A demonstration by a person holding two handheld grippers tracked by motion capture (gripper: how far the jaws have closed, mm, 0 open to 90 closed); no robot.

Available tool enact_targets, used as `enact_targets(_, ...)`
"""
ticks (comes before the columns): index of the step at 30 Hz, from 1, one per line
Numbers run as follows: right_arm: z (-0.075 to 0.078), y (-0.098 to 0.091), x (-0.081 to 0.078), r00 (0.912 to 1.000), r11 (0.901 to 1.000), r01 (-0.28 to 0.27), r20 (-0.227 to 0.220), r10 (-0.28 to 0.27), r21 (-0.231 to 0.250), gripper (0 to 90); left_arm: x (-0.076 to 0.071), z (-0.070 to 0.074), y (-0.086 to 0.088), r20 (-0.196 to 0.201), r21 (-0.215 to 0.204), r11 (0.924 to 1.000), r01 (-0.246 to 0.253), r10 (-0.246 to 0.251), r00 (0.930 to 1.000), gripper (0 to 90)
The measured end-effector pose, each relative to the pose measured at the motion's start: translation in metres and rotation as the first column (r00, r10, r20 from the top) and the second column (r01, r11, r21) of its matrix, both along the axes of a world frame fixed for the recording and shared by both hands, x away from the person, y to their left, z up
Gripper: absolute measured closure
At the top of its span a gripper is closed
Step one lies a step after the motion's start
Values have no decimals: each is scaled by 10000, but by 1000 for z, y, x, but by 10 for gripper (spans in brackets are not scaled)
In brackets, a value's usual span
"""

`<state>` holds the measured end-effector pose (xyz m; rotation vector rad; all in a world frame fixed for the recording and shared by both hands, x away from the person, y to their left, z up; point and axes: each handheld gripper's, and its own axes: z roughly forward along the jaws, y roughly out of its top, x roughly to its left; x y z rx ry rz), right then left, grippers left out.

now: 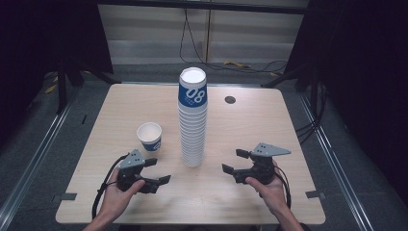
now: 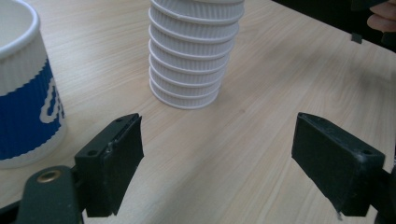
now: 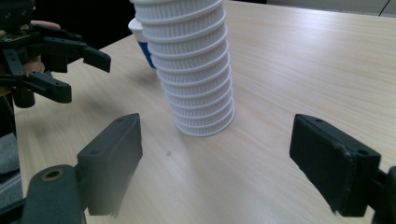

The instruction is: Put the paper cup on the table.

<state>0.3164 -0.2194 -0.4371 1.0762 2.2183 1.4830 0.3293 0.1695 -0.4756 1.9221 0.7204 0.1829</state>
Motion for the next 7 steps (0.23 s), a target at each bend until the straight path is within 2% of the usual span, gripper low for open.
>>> enact_targets(1,-1,0,-2,10000,10000,-14,44,15,-99,168,0,-4,0,-132,-98,9999,-134,133,9998,163)
enact_targets(3,-3,1,-5,9999,9999,-34,95,35,-136,166,2,-11,1,-769,-303,9995,-23,0,9970,163)
enact_targets(6,-8,4,-7,9999,9995,-102,26,102,-291,161,-2,-16,0,-815,224,9996,146,-127,9966,164)
enact_targets(7,-9,5,-7,9999,9992,-146,-5,146,-376,159,-3,-17,0,-867,253,9993,292,-269,9959,164)
